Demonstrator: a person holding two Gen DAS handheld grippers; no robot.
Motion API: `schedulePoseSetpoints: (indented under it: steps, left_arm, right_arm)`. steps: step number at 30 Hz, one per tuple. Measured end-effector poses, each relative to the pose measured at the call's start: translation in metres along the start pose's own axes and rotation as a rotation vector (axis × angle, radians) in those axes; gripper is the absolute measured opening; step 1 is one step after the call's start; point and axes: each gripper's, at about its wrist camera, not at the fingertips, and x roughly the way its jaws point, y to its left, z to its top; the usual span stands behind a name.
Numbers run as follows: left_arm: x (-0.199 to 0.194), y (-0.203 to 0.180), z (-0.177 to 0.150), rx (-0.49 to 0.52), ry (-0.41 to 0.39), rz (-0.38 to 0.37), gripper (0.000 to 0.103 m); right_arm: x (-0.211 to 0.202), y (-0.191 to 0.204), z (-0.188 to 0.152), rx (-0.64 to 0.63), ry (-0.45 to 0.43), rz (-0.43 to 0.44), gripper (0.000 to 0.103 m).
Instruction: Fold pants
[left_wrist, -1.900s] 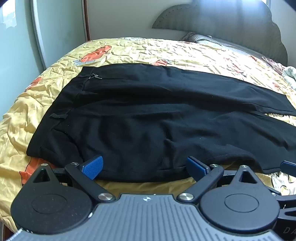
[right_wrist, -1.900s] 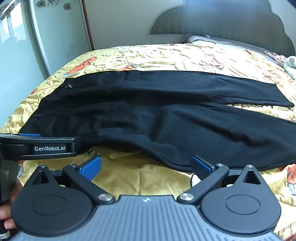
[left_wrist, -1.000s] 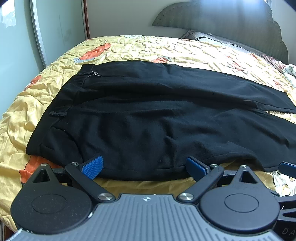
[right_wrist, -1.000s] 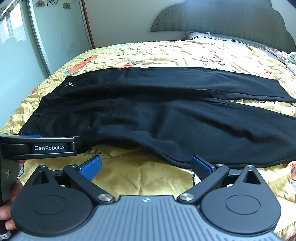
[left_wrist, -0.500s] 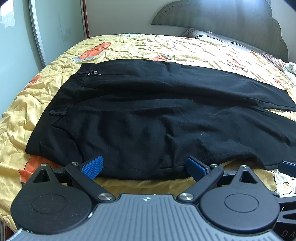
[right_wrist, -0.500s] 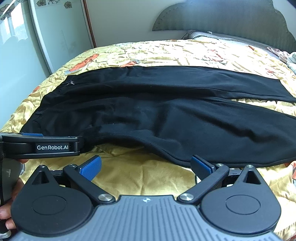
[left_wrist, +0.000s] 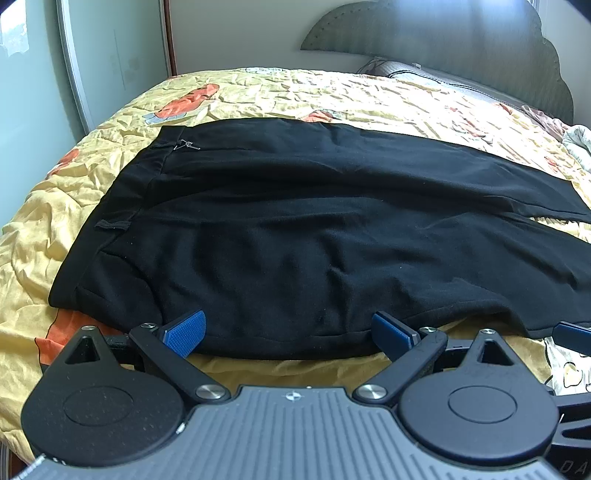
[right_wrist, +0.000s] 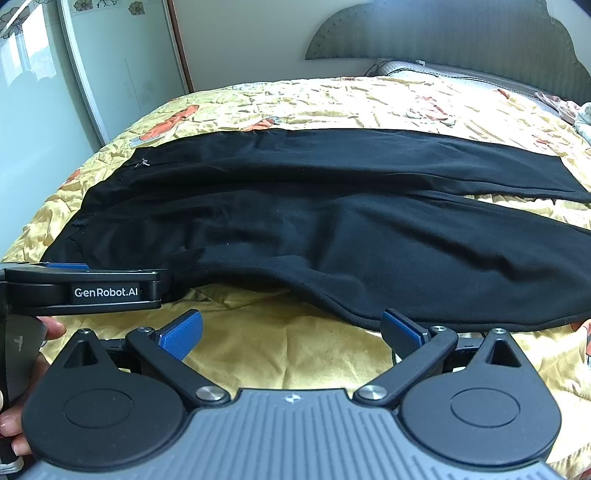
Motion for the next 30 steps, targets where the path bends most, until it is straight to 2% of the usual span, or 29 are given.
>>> schedulePoseSetpoints:
  steps: [24, 30]
  left_arm:
    - [0.0005, -0.0005, -0.0005, 0.001, 0.002, -0.001, 0.098]
    - [-0.0016, 0.0005, 0.0021, 0.02, -0.01, -0.002, 0.098]
  right_arm:
    - [0.0002, 0.0003, 0.0008, -0.002, 0.001, 0.003, 0.103]
    - [-0.0026, -0.0001, 0.0075, -0.012, -0.009, 0.036, 0.103]
